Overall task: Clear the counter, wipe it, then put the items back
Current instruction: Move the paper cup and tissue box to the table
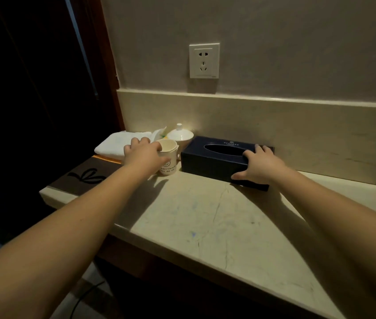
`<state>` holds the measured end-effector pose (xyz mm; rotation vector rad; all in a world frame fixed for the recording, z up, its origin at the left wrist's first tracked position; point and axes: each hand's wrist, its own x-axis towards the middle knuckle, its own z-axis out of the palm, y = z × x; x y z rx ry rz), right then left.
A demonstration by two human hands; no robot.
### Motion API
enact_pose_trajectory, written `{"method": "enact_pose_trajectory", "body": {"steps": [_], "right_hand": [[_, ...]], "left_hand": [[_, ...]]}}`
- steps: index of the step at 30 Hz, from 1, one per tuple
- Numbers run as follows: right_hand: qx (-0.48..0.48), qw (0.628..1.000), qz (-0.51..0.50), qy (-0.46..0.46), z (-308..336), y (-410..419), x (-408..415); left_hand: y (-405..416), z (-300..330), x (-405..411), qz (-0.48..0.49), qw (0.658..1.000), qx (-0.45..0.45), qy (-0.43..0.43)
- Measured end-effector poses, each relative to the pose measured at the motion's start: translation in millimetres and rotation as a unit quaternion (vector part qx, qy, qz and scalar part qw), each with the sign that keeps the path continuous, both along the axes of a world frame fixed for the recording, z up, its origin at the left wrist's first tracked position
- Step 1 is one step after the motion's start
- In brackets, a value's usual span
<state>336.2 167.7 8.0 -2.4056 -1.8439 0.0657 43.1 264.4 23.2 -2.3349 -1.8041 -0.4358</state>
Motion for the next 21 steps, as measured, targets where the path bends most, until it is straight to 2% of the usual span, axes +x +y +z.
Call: {"method": "enact_pose_trajectory", "body": {"steps": [7,12,21], "right_hand": [[0.038,0.999,-0.001,0.009,0.4,-5.3,-2.8],[0.033,0.999,-0.002,0.015,3.5,-8.4,-5.1],[0.022,0.999,-0.014,0.029,15.4,-28.0,-17.4]], "left_hand": [[6.0,-1.5,3.1,-0.006,1.000,0.006,-0.003],[-6.6,-1.5,3.1,-0.003,0.999,0.000,-0.034],[-74.7,5.6,-22.0,-0.046,0.986,-0.007,-0.158]]}}
